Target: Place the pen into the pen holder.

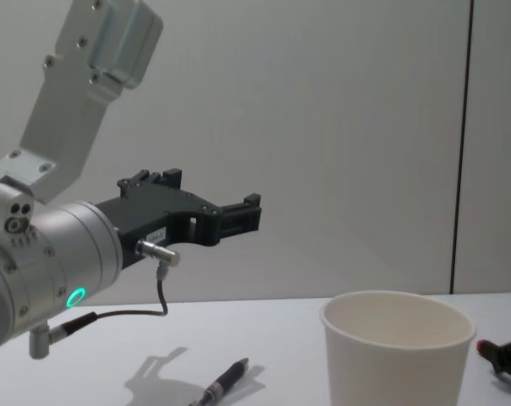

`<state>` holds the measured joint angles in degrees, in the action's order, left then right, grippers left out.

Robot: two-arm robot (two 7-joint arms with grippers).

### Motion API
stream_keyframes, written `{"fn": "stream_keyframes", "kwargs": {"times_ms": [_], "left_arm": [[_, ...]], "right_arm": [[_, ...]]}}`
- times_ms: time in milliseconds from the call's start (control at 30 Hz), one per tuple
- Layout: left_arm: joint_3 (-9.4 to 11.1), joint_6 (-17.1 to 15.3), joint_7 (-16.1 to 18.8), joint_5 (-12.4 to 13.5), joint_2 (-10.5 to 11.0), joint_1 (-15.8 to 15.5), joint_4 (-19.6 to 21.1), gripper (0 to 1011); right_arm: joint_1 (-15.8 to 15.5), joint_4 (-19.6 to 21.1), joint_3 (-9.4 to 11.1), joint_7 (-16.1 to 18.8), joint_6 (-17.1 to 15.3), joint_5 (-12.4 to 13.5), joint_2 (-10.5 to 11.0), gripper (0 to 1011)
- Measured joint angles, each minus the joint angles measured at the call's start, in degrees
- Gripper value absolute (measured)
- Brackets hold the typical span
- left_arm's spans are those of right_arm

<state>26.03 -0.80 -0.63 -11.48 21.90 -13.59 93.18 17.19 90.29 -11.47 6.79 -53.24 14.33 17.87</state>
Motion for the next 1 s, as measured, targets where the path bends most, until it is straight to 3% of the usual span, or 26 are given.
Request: {"fn": "stream_keyframes", "kwargs": {"times_ms": [1000], "left_arm": [[0.0,0.0,0.0,0.0,0.0,0.0,0.0,1001]], "right_arm": [[-0.6,0.9,-1.3,1.7,-0.5,-0.4,-2.0,1001]]}}
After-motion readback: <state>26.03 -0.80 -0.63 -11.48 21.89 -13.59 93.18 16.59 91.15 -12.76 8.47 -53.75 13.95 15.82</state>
